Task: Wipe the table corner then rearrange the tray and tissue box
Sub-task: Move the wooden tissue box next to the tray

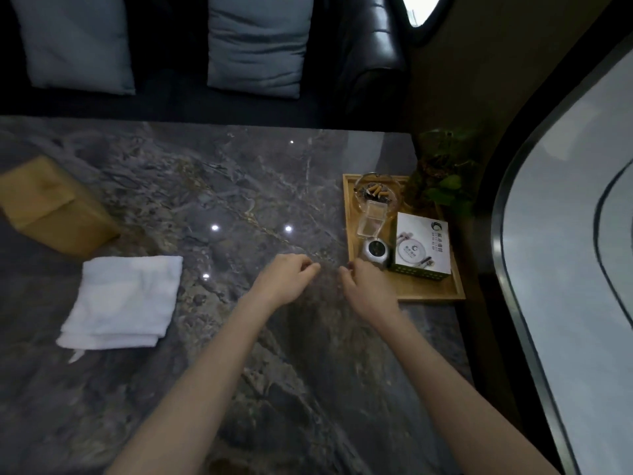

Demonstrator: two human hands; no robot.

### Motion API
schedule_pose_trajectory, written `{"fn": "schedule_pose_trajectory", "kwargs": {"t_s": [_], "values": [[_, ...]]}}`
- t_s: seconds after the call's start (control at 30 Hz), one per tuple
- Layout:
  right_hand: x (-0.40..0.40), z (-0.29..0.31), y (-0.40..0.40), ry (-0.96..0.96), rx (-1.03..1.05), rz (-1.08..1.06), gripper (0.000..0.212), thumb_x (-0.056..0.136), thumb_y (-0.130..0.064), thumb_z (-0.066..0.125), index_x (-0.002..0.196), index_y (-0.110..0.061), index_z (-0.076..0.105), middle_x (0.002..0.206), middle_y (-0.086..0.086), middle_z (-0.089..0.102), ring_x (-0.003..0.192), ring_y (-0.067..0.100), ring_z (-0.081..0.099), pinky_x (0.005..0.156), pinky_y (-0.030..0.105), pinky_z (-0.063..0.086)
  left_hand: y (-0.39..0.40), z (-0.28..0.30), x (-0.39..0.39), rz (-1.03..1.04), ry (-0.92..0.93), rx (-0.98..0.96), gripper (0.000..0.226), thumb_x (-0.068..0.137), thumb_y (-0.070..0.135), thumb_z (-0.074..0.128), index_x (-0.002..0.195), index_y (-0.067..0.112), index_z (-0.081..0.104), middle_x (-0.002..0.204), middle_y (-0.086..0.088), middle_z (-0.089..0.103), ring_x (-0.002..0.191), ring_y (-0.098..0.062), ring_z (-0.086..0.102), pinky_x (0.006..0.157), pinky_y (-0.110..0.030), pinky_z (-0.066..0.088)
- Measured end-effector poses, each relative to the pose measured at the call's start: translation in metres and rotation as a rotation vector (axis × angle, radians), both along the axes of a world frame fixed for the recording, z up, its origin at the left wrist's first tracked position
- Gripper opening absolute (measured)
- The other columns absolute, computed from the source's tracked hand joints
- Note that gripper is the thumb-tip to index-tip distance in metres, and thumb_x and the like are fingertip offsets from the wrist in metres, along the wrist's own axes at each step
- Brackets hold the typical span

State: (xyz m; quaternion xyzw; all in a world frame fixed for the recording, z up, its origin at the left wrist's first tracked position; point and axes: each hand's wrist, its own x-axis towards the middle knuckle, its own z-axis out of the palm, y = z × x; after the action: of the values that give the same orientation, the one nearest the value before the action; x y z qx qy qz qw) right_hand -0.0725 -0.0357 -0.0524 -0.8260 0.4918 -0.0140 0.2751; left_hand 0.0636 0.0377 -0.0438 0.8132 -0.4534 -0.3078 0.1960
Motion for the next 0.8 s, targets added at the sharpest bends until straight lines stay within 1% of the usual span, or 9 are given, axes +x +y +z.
{"fn": "schedule_pose_trajectory", "kwargs": {"t_s": [0.07,0.13,0.3,0.37,0.43,0.53,0.63,0.67,0.8], "values": [[0.026,0.013,0.005,0.03,0.014,0.066,0.032,0.094,-0.036,0.038,0.097,-0.012,0.057,0.096,0.008,0.065,0.088,0.025,0.062,0.077,0.041,0.051,0.012,0.013,0.025,0.051,-0.079,-0.003,0.036,0.091,0.036,0.045,0.096,0.01,0.069,0.101,-0.014,0.07,0.098,-0.029,0.062,0.085,-0.04,0.049],[0.054,0.026,0.012,0.04,0.003,0.135,0.035,0.095,-0.036,0.037,0.103,-0.008,0.055,0.105,0.013,0.064,0.098,0.032,0.06,0.08,0.041,0.047,0.029,0.027,0.053,0.105,-0.115,-0.009,0.037,0.092,0.037,0.044,0.097,0.009,0.069,0.101,-0.014,0.07,0.097,-0.031,0.062,0.084,-0.041,0.049],[0.133,0.065,0.031,0.022,-0.061,0.278,0.039,0.097,-0.036,0.034,0.114,-0.006,0.052,0.119,0.016,0.06,0.11,0.034,0.055,0.085,0.039,0.043,0.08,0.064,0.128,0.248,-0.167,-0.086,0.036,0.093,0.035,0.044,0.094,0.008,0.068,0.089,-0.013,0.069,0.087,-0.028,0.061,0.074,-0.036,0.046],[0.167,0.078,0.041,-0.019,-0.094,0.309,0.04,0.097,-0.035,0.035,0.119,-0.006,0.05,0.123,0.016,0.058,0.113,0.033,0.054,0.087,0.04,0.043,0.101,0.075,0.158,0.309,-0.185,-0.133,0.034,0.093,0.034,0.045,0.098,0.009,0.067,0.095,-0.013,0.07,0.09,-0.028,0.061,0.079,-0.04,0.049],[0.2,0.088,0.054,-0.085,-0.117,0.32,0.039,0.097,-0.034,0.035,0.119,-0.006,0.05,0.12,0.015,0.059,0.109,0.033,0.055,0.084,0.039,0.043,0.122,0.084,0.187,0.372,-0.217,-0.189,0.033,0.093,0.032,0.046,0.107,0.01,0.065,0.107,-0.012,0.068,0.099,-0.029,0.06,0.086,-0.042,0.048],[0.245,0.093,0.078,-0.201,-0.137,0.303,0.039,0.097,-0.034,0.037,0.123,-0.007,0.047,0.114,0.012,0.061,0.104,0.03,0.057,0.08,0.039,0.045,0.148,0.087,0.23,0.463,-0.272,-0.26,0.034,0.094,0.03,0.045,0.118,0.009,0.057,0.121,-0.013,0.059,0.111,-0.029,0.054,0.091,-0.037,0.041],[0.279,0.087,0.105,-0.328,-0.081,0.242,0.044,0.097,-0.031,0.039,0.135,-0.009,0.039,0.119,0.011,0.06,0.108,0.028,0.055,0.079,0.034,0.041,0.168,0.082,0.278,0.511,-0.302,-0.295,0.043,0.093,0.031,0.046,0.129,0.008,0.047,0.136,-0.014,0.047,0.125,-0.029,0.043,0.101,-0.036,0.033],[0.288,0.083,0.115,-0.363,-0.053,0.225,0.047,0.097,-0.03,0.039,0.138,-0.009,0.036,0.123,0.012,0.058,0.113,0.027,0.053,0.082,0.033,0.041,0.173,0.079,0.294,0.52,-0.303,-0.301,0.046,0.092,0.03,0.047,0.132,0.008,0.043,0.139,-0.015,0.043,0.128,-0.029,0.039,0.104,-0.036,0.03],[0.319,0.06,0.151,-0.446,0.147,0.125,0.054,0.097,-0.031,0.039,0.146,-0.011,0.024,0.147,0.008,0.039,0.134,0.022,0.037,0.109,0.036,0.033,0.185,0.058,0.349,0.599,-0.224,-0.273,0.059,0.092,0.033,0.048,0.141,0.008,0.028,0.152,-0.013,0.023,0.14,-0.027,0.02,0.114,-0.038,0.018]]}}
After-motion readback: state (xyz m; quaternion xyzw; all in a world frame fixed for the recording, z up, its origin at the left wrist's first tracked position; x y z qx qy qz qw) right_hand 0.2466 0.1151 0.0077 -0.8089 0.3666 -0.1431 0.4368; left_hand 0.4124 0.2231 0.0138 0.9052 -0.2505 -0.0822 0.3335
